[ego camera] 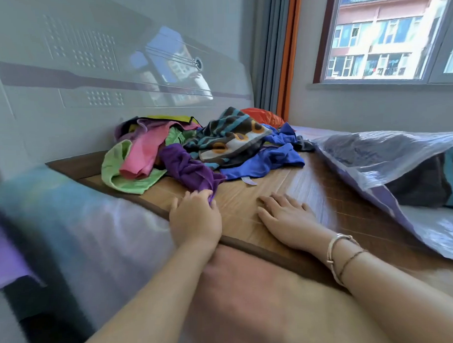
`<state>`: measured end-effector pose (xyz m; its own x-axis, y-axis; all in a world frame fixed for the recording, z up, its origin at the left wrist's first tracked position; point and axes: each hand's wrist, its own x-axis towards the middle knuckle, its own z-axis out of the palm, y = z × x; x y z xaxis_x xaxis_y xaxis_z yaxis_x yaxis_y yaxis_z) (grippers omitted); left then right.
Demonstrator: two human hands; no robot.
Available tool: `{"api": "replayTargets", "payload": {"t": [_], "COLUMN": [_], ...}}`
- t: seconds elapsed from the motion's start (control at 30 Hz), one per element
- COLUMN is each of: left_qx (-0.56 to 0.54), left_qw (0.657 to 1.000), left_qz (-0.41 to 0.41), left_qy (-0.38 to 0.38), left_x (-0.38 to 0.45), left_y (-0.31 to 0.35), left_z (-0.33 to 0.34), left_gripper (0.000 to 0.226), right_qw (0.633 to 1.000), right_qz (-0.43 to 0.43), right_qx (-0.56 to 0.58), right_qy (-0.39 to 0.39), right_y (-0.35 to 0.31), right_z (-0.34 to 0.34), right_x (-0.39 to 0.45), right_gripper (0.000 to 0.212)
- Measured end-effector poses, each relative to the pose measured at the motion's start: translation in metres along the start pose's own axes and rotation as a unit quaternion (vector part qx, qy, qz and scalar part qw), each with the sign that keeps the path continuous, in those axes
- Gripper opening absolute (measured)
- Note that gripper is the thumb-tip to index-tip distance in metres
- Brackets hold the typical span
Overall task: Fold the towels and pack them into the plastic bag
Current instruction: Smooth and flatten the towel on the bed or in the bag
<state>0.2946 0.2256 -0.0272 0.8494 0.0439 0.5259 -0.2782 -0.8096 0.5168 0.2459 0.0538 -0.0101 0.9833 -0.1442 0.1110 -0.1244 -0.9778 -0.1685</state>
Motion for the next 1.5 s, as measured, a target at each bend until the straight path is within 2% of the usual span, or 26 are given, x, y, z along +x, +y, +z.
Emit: {"api": "replayTargets", "payload": {"t": [0.07,0.17,0.23,0.3,0.43,0.53,0.63,0.7,0.8,0.87,0.93,1.0,1.07,1.13,1.23,1.27,1.33,1.4,1.5], "left_qx": [-0.080,-0.148,-0.199,-0.249,-0.359,-0.415,-0.498,-0.521,-0.492,-0.450,-0.443,-0.498,-0.555,-0.558,-0.540,-0.542,-0.550,-0.540,-0.520], "left_qw": [0.996,0.988,0.980,0.967,0.920,0.876,0.810,0.808,0.856,0.879,0.872,0.821,0.767,0.768,0.786,0.781,0.763,0.754,0.752], "left_qz": [-0.023,-0.022,0.011,0.035,0.066,0.072,0.060,0.047,-0.051,-0.119,-0.167,-0.222,-0.251,-0.240,-0.228,-0.226,-0.213,-0.179,-0.173], "left_qy": [0.037,0.024,-0.005,-0.037,-0.140,-0.235,-0.305,-0.271,-0.148,-0.101,-0.126,-0.169,-0.202,-0.202,-0.197,-0.211,-0.264,-0.329,-0.367], "left_x": [-0.005,-0.018,-0.037,-0.062,-0.111,-0.145,-0.173,-0.184,-0.188,-0.186,-0.186,-0.185,-0.183,-0.182,-0.179,-0.178,-0.175,-0.176,-0.177], "left_y": [0.001,0.009,0.023,0.040,0.075,0.099,0.112,0.115,0.111,0.101,0.092,0.088,0.091,0.094,0.097,0.098,0.101,0.104,0.099], "left_z": [-0.005,-0.018,-0.029,-0.041,-0.061,-0.080,-0.100,-0.106,-0.107,-0.103,-0.095,-0.091,-0.088,-0.084,-0.075,-0.075,-0.077,-0.081,-0.078], "left_gripper": [0.034,0.034,0.032,0.032,0.037,0.041,0.019,0.010,0.010,0.021,0.045,0.063,0.064,0.062,0.066,0.068,0.070,0.073,0.074], "right_qw": [1.000,0.999,0.995,0.976,0.886,0.779,0.743,0.744,0.751,0.765,0.782,0.824,0.856,0.874,0.857,0.863,0.896,0.921,0.927], "right_qz": [-0.004,-0.011,-0.023,-0.018,0.061,0.120,0.102,0.104,0.125,0.120,0.112,0.120,0.093,0.111,0.104,0.085,0.036,-0.002,-0.007], "right_qx": [-0.001,0.034,0.098,0.215,0.459,0.613,0.651,0.648,0.637,0.620,0.602,0.550,0.509,0.472,0.499,0.486,0.415,0.359,0.351], "right_qy": [-0.011,-0.025,-0.029,-0.034,-0.009,0.058,0.116,0.125,0.122,0.125,0.113,0.068,-0.003,-0.033,0.079,0.109,0.154,0.151,0.129], "right_y": [0.002,0.002,0.001,0.000,0.008,0.026,0.039,0.046,0.055,0.056,0.060,0.065,0.084,0.089,0.066,0.062,0.055,0.049,0.038], "right_z": [-0.002,-0.007,-0.014,-0.020,-0.025,-0.030,-0.035,-0.039,-0.041,-0.041,-0.042,-0.046,-0.040,-0.037,-0.036,-0.034,-0.030,-0.025,-0.019], "right_x": [-0.003,-0.009,-0.021,-0.038,-0.079,-0.121,-0.174,-0.202,-0.227,-0.246,-0.256,-0.250,-0.248,-0.249,-0.262,-0.267,-0.264,-0.255,-0.251], "right_gripper": [0.055,0.055,0.053,0.050,0.040,0.030,0.018,0.015,0.023,0.029,0.032,0.028,0.029,0.029,0.016,0.011,0.018,0.029,0.032]}}
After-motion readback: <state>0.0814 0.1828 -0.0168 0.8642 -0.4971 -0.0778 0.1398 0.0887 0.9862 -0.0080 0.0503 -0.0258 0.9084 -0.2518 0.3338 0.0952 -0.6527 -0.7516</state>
